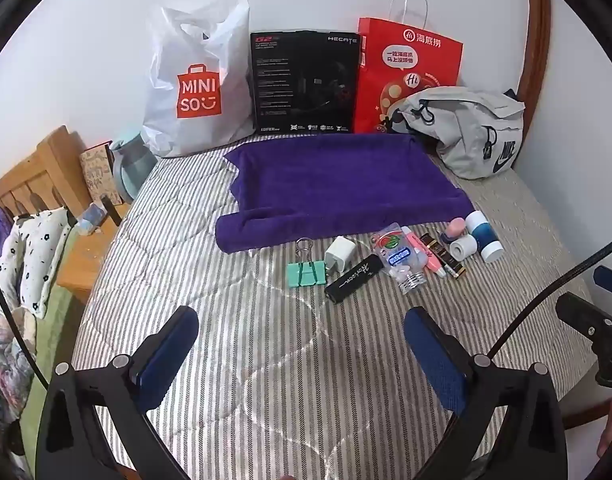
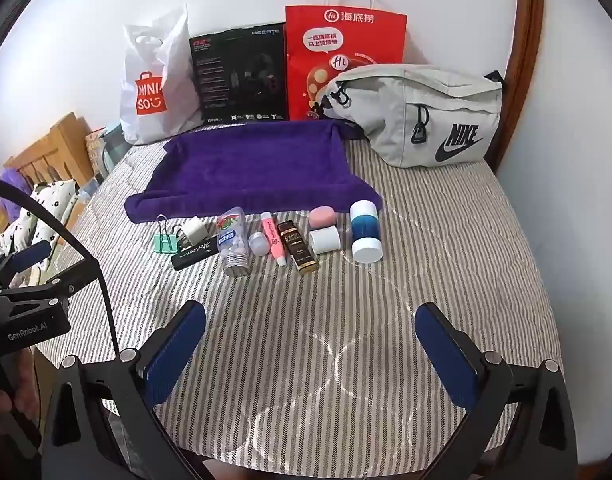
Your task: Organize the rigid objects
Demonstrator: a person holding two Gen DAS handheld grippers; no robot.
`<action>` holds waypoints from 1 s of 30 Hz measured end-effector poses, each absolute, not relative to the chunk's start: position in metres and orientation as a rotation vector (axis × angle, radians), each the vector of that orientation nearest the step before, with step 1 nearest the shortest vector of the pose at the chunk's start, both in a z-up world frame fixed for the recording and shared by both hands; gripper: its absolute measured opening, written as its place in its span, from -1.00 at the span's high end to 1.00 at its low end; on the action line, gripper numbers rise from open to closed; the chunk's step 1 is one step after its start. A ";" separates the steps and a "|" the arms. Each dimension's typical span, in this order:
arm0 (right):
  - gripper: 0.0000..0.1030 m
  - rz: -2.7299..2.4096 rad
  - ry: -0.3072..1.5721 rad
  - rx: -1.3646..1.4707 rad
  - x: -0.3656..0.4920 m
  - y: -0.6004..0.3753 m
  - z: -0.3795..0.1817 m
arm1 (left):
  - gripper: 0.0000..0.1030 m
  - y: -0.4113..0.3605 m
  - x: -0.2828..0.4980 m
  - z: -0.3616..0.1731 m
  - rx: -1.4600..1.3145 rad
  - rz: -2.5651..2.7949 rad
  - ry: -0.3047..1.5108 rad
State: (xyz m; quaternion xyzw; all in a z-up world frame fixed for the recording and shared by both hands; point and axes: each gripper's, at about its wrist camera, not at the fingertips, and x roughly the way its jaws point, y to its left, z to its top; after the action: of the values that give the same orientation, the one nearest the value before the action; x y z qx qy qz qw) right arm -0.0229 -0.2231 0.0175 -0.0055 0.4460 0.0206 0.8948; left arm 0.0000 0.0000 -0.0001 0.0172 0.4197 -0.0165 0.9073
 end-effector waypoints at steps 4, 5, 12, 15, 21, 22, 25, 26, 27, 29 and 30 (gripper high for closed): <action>-1.00 0.040 0.926 -0.018 -0.024 -0.223 0.014 | -1.00 -0.001 0.001 -0.001 -0.002 -0.085 0.880; -1.00 0.038 0.928 -0.019 -0.024 -0.222 0.012 | -1.00 0.002 0.003 0.001 -0.018 -0.095 0.879; -1.00 0.041 0.927 -0.009 -0.023 -0.224 0.027 | -1.00 -0.002 0.002 0.001 0.013 -0.086 0.870; -1.00 0.044 0.916 -0.010 -0.026 -0.224 0.025 | -1.00 0.000 -0.001 0.001 0.005 -0.088 0.865; -1.00 0.042 0.914 -0.007 -0.024 -0.224 0.023 | -1.00 -0.001 -0.003 0.002 0.017 -0.080 0.858; -1.00 0.041 0.914 -0.007 -0.024 -0.223 0.023 | -1.00 0.000 -0.003 0.001 0.016 -0.079 0.859; -1.00 0.044 0.915 -0.006 -0.024 -0.223 0.023 | -1.00 0.000 -0.004 0.000 0.017 -0.073 0.856; -1.00 0.044 0.915 -0.007 -0.024 -0.223 0.023 | -1.00 0.001 -0.004 0.000 0.015 -0.072 0.856; -1.00 0.044 0.916 -0.007 -0.024 -0.223 0.023 | -1.00 0.002 -0.003 0.000 0.012 -0.073 0.857; -1.00 0.044 0.918 -0.009 -0.024 -0.222 0.023 | -1.00 0.002 -0.002 0.000 0.009 -0.074 0.863; -1.00 0.043 0.918 -0.009 -0.024 -0.222 0.023 | -1.00 0.002 -0.002 -0.001 0.009 -0.073 0.864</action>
State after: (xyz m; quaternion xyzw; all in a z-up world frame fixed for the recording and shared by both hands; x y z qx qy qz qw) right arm -0.0236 -0.2218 0.0227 -0.0043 0.4432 0.0210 0.8962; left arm -0.0023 0.0022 -0.0006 0.0045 0.4188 -0.0356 0.9074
